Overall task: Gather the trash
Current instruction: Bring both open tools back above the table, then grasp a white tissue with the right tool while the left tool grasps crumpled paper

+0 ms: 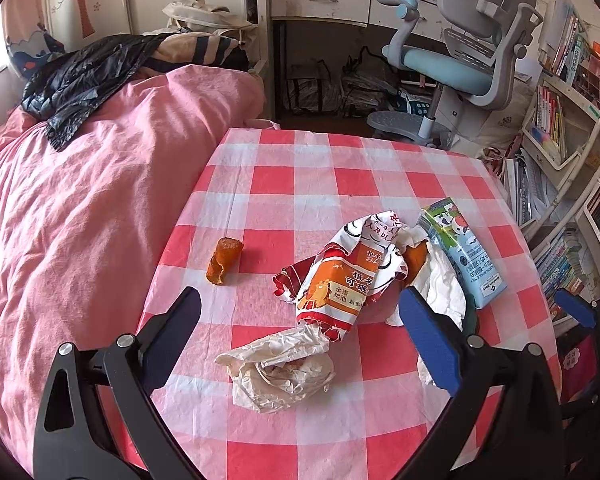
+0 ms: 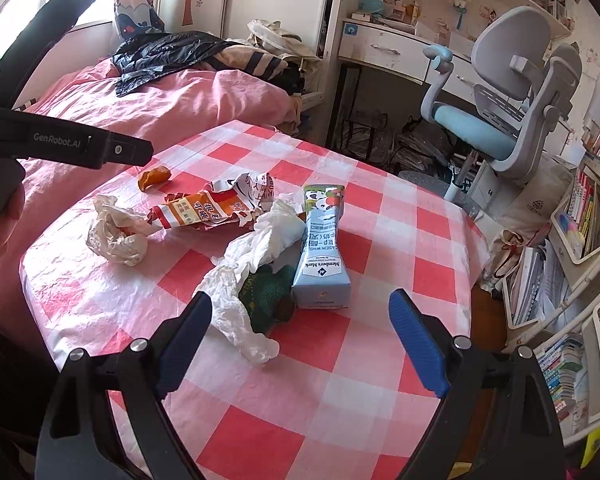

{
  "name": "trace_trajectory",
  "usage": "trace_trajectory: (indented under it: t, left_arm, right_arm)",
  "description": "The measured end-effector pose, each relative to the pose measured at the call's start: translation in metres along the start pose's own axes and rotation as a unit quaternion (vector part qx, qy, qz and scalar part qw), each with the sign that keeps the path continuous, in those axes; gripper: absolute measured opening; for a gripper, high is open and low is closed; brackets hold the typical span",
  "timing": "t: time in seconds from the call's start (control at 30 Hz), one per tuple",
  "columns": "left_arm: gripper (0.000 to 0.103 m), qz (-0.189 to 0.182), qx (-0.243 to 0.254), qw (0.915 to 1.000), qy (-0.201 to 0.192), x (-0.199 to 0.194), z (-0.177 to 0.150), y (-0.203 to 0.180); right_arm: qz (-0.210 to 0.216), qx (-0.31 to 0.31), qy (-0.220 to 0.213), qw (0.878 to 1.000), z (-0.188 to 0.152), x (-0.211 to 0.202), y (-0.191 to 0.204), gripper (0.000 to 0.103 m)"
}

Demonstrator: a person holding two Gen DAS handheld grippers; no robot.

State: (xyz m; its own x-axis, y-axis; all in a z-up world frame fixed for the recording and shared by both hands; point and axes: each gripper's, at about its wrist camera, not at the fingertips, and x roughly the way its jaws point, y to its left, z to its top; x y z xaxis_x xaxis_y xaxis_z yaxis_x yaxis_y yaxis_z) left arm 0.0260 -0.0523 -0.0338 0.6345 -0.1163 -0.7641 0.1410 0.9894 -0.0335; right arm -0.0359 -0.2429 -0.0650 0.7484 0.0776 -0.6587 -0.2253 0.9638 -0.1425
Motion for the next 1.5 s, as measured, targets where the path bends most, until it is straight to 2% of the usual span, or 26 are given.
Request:
trace_trajectory:
  t: [0.83,0.97,1.2,1.5]
  left_arm:
    - [0.096,0.002,0.013,0.9999,0.003,0.001,-0.001,0.003]
    - [0.096,0.002,0.018,0.9998,0.001,-0.002,0.001,0.020]
    - [0.096,0.003,-0.050,0.9987,0.015,-0.002,-0.004,0.074]
    - [0.096,0.024,-0.026,0.9991,0.023,0.001,-0.010,0.072]
  right_arm:
    - [-0.001,-0.001,0.000,1.000,-0.001,0.001,0.002,0.086]
    - [-0.001,0.000,-0.001,1.000,-0.001,0.000,0.002,0.086]
    - [0.007,0.001,-0.006,1.000,-0.004,-0.003,-0.001,0.086]
    - [0.042,-0.004,-0.014,0.999,-0.005,-0.011,-0.001,0.086]
